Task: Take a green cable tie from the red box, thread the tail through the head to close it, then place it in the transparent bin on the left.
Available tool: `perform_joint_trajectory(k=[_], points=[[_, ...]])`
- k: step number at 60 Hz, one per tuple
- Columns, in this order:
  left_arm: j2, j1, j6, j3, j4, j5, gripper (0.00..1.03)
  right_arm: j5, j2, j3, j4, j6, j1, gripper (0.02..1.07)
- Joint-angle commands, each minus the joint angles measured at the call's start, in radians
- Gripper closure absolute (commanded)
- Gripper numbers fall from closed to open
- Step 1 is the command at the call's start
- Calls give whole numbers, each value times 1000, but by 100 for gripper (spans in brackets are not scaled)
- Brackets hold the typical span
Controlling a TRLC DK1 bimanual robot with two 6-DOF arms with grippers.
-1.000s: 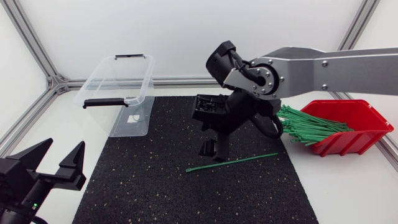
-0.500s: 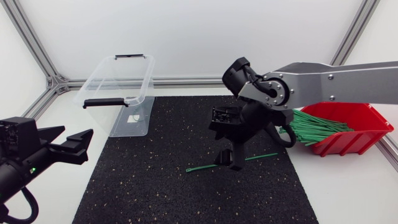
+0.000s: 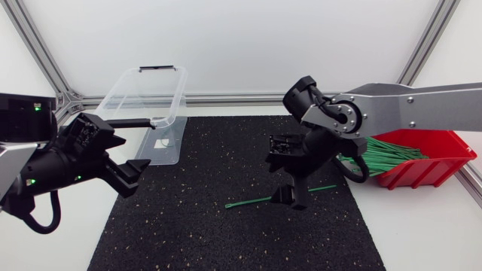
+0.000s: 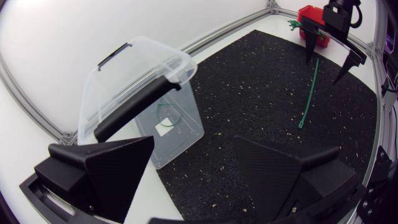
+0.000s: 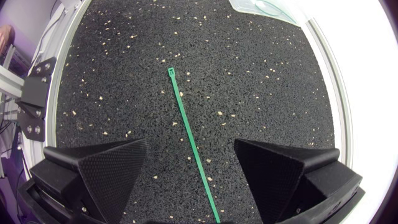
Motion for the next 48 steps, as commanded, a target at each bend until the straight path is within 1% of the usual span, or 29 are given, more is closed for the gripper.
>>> perform_joint_trajectory(k=[1, 8, 12, 21, 25, 31, 43, 48], points=[[66, -39, 65, 51, -38, 49, 14, -4, 6, -25, 11, -33, -1, 7], [123, -44, 95, 74, -36, 151, 14, -4, 41, -23, 42, -37, 13, 7], [158, -59, 129, 77, -39, 200, 14, -4, 72, -15, 56, -37, 24, 7], [203, -82, 217, 54, -1, 226, 14, -27, 147, 25, 63, -40, 44, 7], [200, -99, 227, 29, 40, 227, 14, -34, 169, 40, 74, -40, 51, 7], [194, -125, 244, 3, 76, 229, 14, -41, 193, 67, 76, -40, 56, 9], [220, -137, 266, 0, 80, 247, 14, -53, 241, 117, 67, -40, 73, 13], [227, -137, 278, -1, 80, 272, 14, -60, 271, 127, 67, -43, 83, 16]])
